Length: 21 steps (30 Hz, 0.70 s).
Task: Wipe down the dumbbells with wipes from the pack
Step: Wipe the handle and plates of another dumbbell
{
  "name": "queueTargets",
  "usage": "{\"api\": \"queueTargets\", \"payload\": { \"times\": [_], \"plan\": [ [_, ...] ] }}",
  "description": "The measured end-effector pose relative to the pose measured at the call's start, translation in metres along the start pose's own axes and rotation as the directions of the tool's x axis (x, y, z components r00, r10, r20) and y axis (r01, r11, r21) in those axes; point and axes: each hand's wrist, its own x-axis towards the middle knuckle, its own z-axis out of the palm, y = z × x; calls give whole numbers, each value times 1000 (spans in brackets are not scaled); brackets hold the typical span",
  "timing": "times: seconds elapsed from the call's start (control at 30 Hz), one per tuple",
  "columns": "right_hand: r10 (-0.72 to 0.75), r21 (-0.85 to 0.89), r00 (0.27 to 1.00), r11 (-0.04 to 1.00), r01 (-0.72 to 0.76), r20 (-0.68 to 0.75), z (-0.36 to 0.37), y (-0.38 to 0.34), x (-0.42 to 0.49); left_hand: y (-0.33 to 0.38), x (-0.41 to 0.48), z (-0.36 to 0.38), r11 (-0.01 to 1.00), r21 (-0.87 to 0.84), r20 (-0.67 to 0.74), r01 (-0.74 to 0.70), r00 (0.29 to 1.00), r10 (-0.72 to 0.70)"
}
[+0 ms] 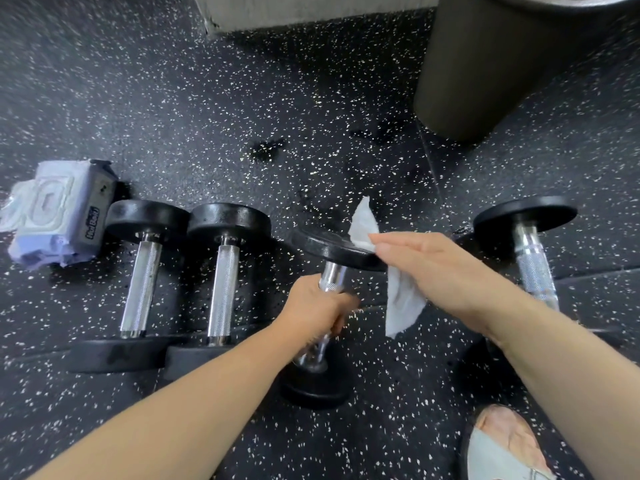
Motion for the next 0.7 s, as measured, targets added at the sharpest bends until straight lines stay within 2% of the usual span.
{"api": "queueTargets", "payload": {
  "times": [0.13,0.27,0.4,0.5,0.7],
  "plan": [
    [-97,-88,976,989,115,193,8,-22,2,0,-3,-1,1000,-14,32,-23,999,23],
    [-80,-175,952,975,136,296,17,-36,29,0,-3,1,1000,-14,44,-20,999,21],
    [31,-255,974,967,29,226,15,-33,54,1,-2,1,1000,5,26,-9,1000,9],
    [106,-247,984,966,-69,140,9,-26,51,1,-1,3,1000,14,23,-6,1000,6],
    [158,-284,986,949,-135,58,-12,13,29,0,0,5,1000,6,54,7,999,-8]
  ]
}}
